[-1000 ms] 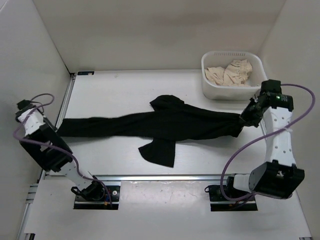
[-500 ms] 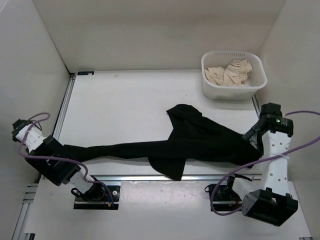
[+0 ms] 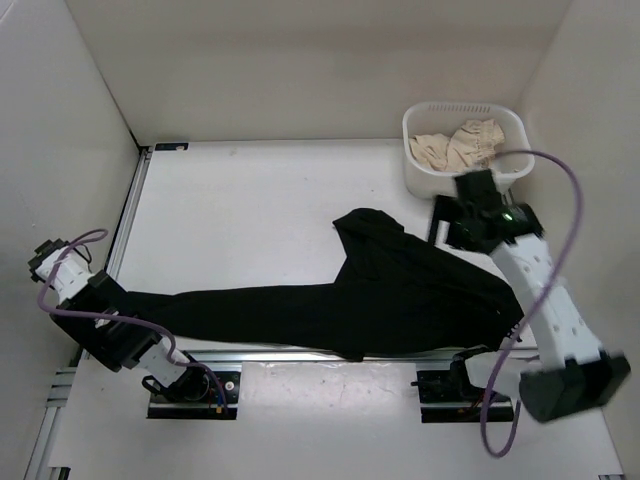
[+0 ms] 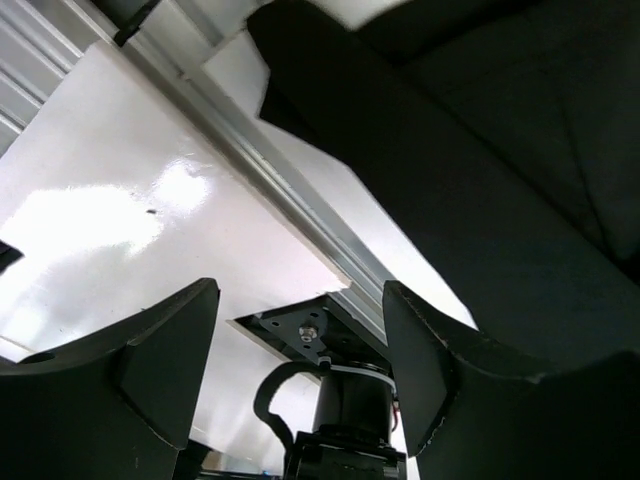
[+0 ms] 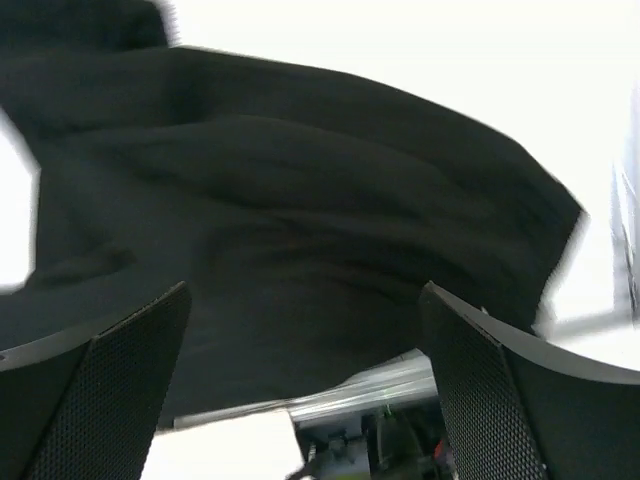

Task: Fold and stack the trousers
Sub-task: Flatten the trousers out

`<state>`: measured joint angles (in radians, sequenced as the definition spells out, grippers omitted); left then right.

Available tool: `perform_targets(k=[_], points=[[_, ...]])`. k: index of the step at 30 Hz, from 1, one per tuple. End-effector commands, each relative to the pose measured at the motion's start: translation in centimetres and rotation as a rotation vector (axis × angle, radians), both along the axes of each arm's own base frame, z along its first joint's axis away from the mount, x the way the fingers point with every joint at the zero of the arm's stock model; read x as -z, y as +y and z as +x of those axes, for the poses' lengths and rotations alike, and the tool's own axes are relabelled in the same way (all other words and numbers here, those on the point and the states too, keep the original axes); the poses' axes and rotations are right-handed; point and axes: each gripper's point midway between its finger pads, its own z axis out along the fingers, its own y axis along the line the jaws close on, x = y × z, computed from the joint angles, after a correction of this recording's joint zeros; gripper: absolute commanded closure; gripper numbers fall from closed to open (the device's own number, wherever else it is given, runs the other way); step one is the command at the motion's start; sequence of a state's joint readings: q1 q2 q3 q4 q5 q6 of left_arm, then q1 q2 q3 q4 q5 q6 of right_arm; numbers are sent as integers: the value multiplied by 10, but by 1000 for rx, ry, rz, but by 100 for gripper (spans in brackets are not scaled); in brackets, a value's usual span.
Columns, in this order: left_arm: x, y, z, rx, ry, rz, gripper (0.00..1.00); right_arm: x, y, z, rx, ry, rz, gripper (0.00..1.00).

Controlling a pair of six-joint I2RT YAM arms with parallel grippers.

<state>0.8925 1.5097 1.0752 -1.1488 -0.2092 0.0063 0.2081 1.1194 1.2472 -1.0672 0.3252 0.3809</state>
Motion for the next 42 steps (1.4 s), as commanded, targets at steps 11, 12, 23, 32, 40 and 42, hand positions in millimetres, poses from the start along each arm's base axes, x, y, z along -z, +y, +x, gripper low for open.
perform_targets(k=[11, 12, 23, 32, 40, 42], points=[[-27, -15, 38, 108, -110, 4, 19, 110, 226, 168, -634, 160, -142, 1], [-26, -18, 41, 122, -117, -3, 19, 133, 225, 174, -624, 196, -172, 1], [-67, -24, 96, 258, -242, 39, 18, 106, 244, 169, -616, 171, -49, 100], [-103, -110, 183, 625, -413, -24, 18, -32, 134, 121, -217, -438, 280, 100], [-61, -312, 229, 1204, -327, -247, 12, 58, 98, 78, -209, -12, 47, 1], [-65, -357, 248, 1292, -384, -288, 8, 49, 75, 71, -104, -46, 73, 1]])
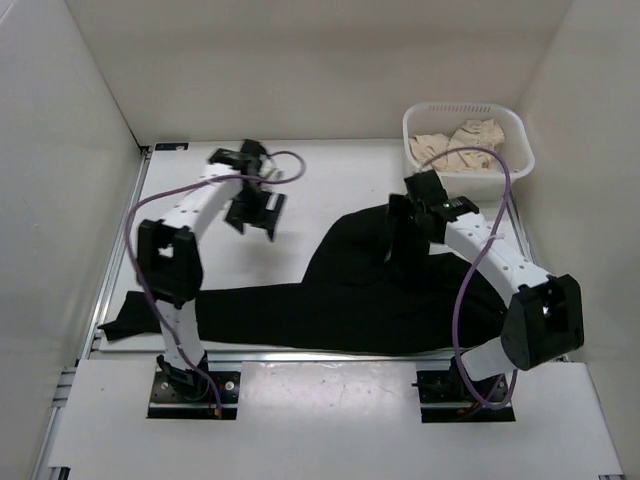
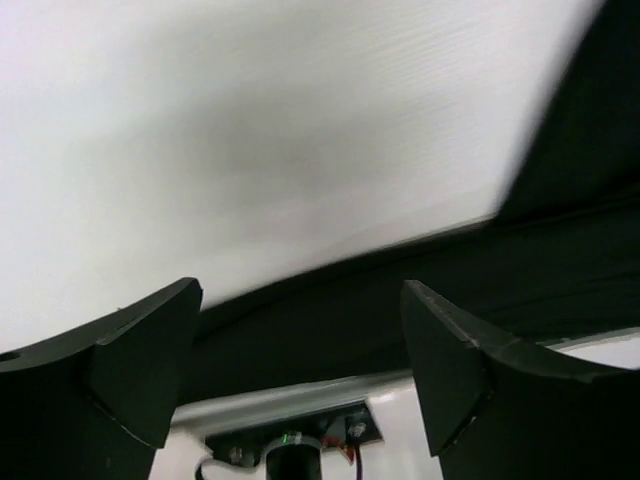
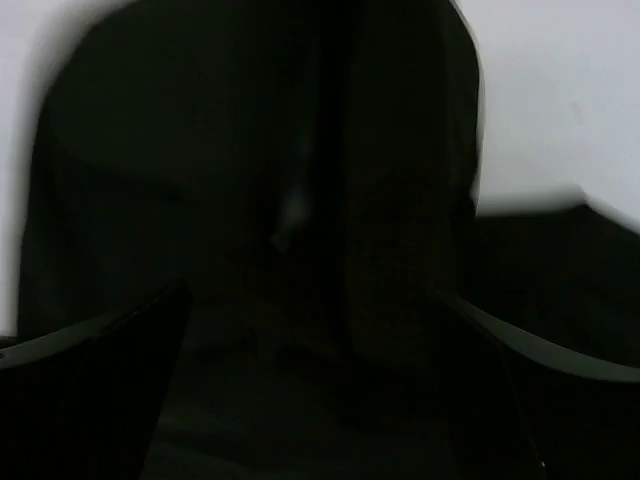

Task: Fold and stack the trousers
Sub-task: Flatten the trousers out

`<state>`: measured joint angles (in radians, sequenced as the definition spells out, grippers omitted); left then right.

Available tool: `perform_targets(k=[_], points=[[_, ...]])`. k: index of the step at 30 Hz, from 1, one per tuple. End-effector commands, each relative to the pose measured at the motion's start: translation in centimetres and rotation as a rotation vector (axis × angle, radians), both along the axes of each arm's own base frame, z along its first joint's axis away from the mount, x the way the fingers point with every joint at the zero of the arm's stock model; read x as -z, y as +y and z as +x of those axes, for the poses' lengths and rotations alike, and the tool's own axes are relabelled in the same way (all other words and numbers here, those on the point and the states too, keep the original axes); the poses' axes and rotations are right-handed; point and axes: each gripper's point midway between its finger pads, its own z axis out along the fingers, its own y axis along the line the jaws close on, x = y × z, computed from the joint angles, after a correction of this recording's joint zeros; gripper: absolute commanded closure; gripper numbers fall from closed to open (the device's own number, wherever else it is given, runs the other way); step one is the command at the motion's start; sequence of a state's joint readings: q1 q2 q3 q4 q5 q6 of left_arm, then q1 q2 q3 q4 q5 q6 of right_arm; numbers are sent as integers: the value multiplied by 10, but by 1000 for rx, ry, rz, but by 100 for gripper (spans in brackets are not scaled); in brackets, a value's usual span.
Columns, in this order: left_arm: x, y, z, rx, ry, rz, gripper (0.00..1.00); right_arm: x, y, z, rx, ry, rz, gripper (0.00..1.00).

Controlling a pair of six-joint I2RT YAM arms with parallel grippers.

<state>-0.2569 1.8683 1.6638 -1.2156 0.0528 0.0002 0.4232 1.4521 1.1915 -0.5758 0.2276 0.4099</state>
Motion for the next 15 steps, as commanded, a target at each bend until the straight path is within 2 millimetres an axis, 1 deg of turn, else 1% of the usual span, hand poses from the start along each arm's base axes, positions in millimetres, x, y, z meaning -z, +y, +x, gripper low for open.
perform_targets(k=[1, 2, 3, 4, 5, 6, 7, 8, 9, 10, 11, 12, 13, 14, 15], points=[[-24, -98, 13, 208, -102, -149, 6, -16, -61, -28, 207, 23, -46, 1], [-34, -122, 20, 251, -134, -195, 6, -19, -73, -36, 255, 31, -53, 1], [-30, -139, 19, 287, -130, -208, 5, -28, -89, -44, 315, 4, -69, 1], [-11, -163, 10, 341, -92, -199, 4, -26, -106, -52, 390, 16, -74, 1], [-1, -170, 15, 355, -110, -161, 4, -29, -118, -59, 435, 18, -84, 1], [13, -173, 13, 367, -93, -121, 4, -27, -132, -79, 483, 57, -118, 1], [40, -177, 11, 379, -56, -74, 2, -25, -158, -91, 595, 68, -172, 1], [53, -179, 8, 394, -49, -22, 2, -27, -173, -102, 660, 79, -209, 1], [63, -175, 9, 390, -37, 9, 2, -21, -189, -125, 717, 140, -271, 1], [84, -175, 6, 398, -5, 51, 1, -12, -207, -141, 812, 184, -304, 1], [96, -170, 6, 395, 6, 82, 1, -7, -215, -151, 848, 210, -311, 1], [107, -160, 6, 389, 18, 134, 1, 2, -216, -152, 870, 231, -278, 1], [115, -159, 8, 387, 20, 148, 1, 13, -223, -157, 911, 262, -246, 1], [130, -155, 3, 389, 56, 167, 1, 33, -221, -166, 909, 317, -216, 1], [133, -158, -4, 395, 83, 142, 1, 43, -224, -158, 941, 299, -148, 1]])
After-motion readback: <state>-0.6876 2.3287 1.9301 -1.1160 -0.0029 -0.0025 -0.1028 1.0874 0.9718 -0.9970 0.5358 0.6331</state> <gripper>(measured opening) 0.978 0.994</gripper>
